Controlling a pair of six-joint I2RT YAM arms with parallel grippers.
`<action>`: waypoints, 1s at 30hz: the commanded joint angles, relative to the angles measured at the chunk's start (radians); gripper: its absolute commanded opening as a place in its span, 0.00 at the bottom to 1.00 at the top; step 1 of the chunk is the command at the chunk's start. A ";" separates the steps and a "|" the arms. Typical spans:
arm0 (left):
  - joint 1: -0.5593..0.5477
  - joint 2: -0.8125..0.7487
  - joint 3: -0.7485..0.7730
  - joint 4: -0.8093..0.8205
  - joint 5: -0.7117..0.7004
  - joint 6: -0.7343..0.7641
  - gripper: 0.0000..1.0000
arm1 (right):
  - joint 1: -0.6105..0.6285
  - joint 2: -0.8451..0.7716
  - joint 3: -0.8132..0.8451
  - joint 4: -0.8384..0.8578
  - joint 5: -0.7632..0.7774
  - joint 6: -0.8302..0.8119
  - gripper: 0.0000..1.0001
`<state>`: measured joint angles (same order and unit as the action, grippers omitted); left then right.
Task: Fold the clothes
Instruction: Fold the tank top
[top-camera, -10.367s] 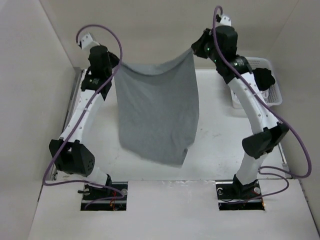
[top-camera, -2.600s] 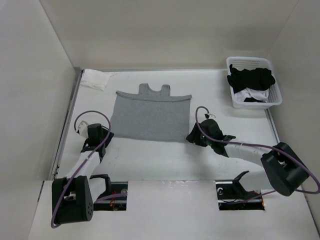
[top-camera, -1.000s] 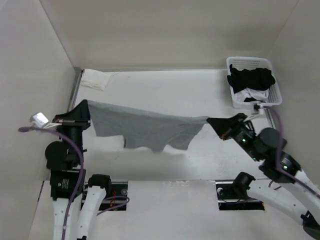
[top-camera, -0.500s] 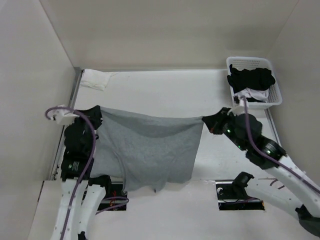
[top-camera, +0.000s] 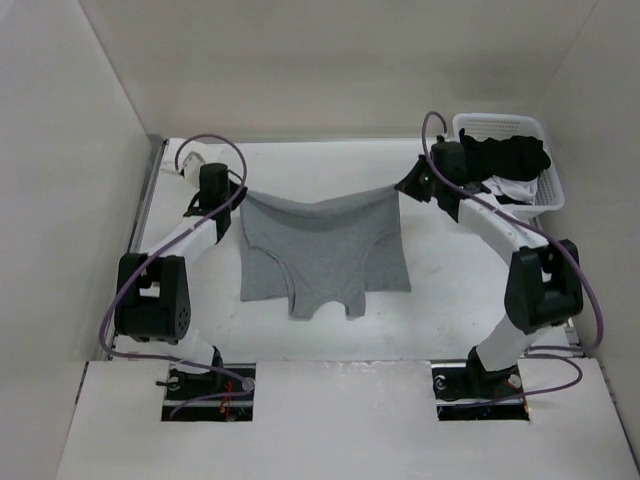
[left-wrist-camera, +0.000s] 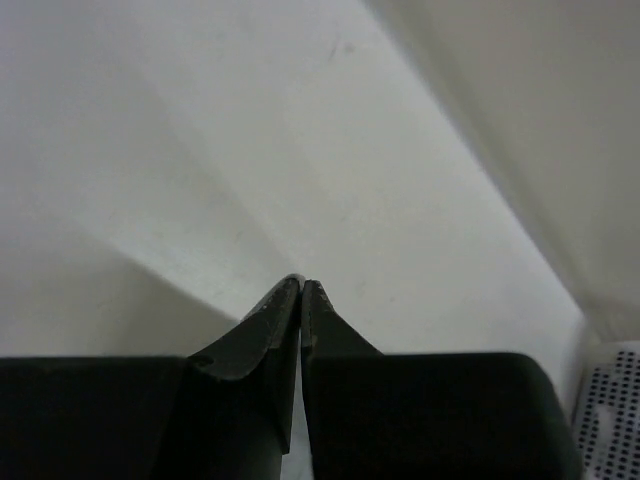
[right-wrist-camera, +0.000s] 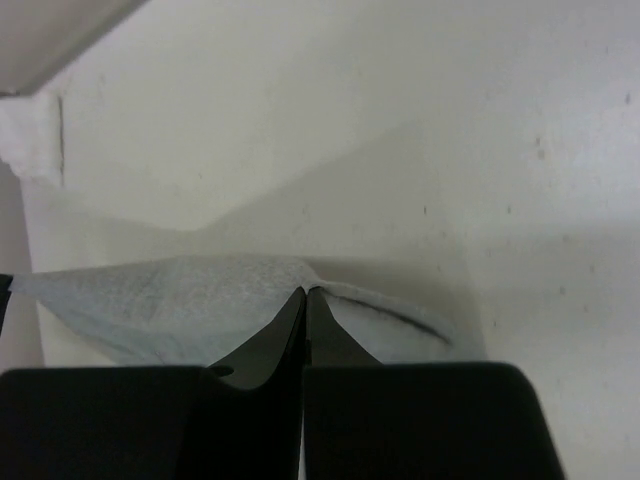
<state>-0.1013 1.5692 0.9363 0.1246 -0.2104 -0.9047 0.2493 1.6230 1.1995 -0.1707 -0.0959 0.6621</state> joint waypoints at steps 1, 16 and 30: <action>0.010 0.035 0.139 0.118 0.025 0.003 0.01 | -0.044 0.067 0.138 0.070 -0.056 -0.006 0.00; 0.038 -0.400 -0.338 0.129 0.045 -0.079 0.02 | -0.040 -0.288 -0.369 0.211 -0.036 0.057 0.01; 0.062 -0.715 -0.617 -0.031 0.115 -0.028 0.03 | 0.100 -0.588 -0.785 0.203 0.077 0.149 0.04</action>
<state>-0.0479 0.9035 0.3588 0.1226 -0.0998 -0.9642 0.3214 1.0584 0.4603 -0.0128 -0.0761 0.7609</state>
